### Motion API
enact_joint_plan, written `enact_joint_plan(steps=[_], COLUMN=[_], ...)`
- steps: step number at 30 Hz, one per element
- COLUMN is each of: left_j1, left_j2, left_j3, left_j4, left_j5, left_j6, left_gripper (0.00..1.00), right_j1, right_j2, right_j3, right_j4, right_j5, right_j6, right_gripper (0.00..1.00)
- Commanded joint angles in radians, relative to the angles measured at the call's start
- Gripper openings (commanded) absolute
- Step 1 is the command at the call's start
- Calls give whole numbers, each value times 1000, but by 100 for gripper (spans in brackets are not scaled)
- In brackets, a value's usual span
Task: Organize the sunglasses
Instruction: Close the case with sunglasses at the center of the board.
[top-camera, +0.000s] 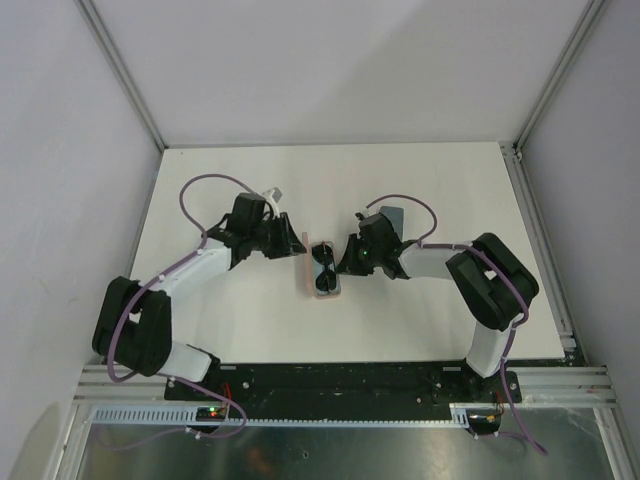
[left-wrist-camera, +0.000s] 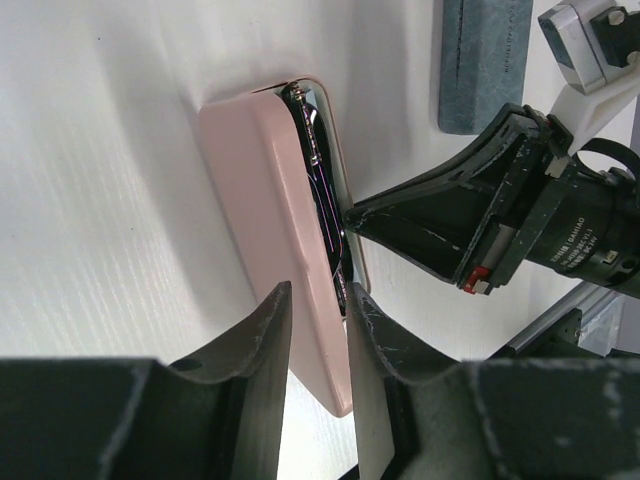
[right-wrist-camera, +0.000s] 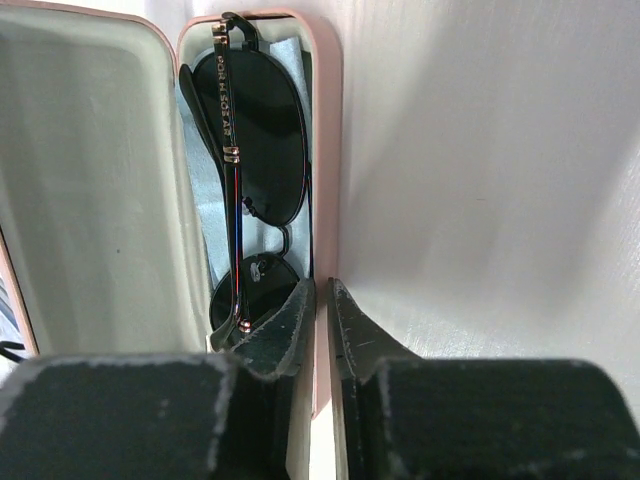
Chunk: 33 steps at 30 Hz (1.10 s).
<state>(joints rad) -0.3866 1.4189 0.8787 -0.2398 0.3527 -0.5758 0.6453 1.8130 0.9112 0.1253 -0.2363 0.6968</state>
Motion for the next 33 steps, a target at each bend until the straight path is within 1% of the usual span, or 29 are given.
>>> enact_joint_plan(steps=[1,9,13,15,21,33], left_j1=[5,5,5,4,-11,-106], left_j2=[21,61,81,91,127,243], left_j3=[-9,-10,-8,-9,1,-5], left_j4=[53,68,79,85,108,186], left_j5=[25,22,30,36,45,23], left_j6=[-7,-6,-4,-5,-10,-44], left_gripper=[32,30,23,17,9,6], right_j1=[-7,-6,-6,-6,-6,-6], right_j2=[16,18,19,19,20,5], right_j3=[29,28,29,29,28,29], right_j4=[10,10,12,13,13,13], right_j5=[-9,-13,-16,-17,-23,-30], right_j6=[-24,-29,-33,-35,-40,-38], right_gripper=[9,6,6,5,4,4])
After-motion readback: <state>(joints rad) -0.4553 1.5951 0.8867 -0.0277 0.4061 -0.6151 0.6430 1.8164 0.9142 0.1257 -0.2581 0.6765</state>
